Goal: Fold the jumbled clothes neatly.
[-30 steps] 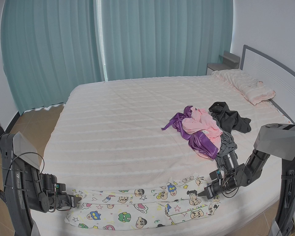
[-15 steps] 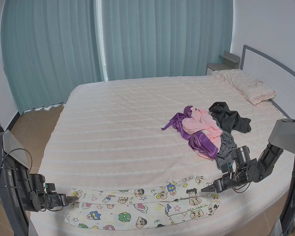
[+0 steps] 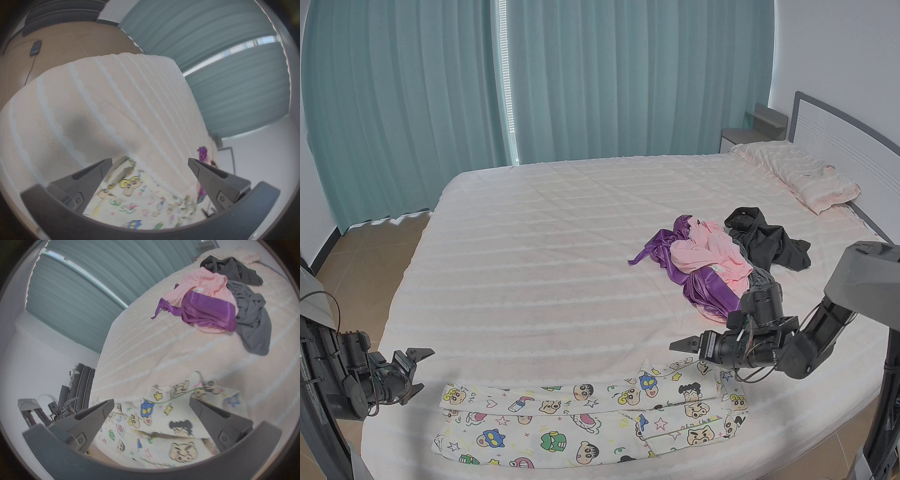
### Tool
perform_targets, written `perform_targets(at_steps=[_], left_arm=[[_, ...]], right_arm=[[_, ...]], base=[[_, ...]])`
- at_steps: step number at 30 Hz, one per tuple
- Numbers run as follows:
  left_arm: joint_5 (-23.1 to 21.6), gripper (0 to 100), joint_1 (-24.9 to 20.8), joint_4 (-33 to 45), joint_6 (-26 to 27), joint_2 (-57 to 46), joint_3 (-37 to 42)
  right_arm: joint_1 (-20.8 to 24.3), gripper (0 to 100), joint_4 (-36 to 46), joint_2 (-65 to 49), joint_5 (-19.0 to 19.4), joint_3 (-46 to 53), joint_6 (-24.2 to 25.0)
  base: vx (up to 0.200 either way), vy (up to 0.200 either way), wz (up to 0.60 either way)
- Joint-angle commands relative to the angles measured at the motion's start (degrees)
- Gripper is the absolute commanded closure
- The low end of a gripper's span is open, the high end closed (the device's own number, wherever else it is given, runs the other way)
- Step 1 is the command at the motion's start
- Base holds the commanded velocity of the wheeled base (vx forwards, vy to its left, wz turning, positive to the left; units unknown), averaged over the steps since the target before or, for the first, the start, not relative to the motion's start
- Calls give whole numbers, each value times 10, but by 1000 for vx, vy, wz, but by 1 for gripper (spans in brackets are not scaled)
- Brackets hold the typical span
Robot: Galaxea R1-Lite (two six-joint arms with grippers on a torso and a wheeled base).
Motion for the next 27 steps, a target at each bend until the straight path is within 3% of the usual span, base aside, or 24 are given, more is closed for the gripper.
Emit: perform_targets(at_steps=[1, 6, 13, 16, 23, 27], left_arm=[[-5, 0, -12, -5, -23, -42, -18], [6, 0, -14, -5, -22, -40, -12], [17, 0, -19, -5, -21, -36, -11], [23, 0, -20, -5, 13, -26, -10], [24, 0, -27, -6, 36, -16, -6], [24, 0, -26, -6, 36, -16, -8]], right_arm=[[47, 0, -69, 96, -32, -28, 51], [61, 0, -78, 106, -56, -26, 49], [64, 0, -72, 118, -118, -19, 37], [58, 0, -73, 125, -151, -13, 29], [56, 0, -77, 126, -166, -3, 30], [33, 0, -78, 108, -181, -6, 30]], base=[[0, 0, 0], [0, 0, 0], [0, 0, 0], [0, 0, 0], [0, 0, 0], [0, 0, 0]])
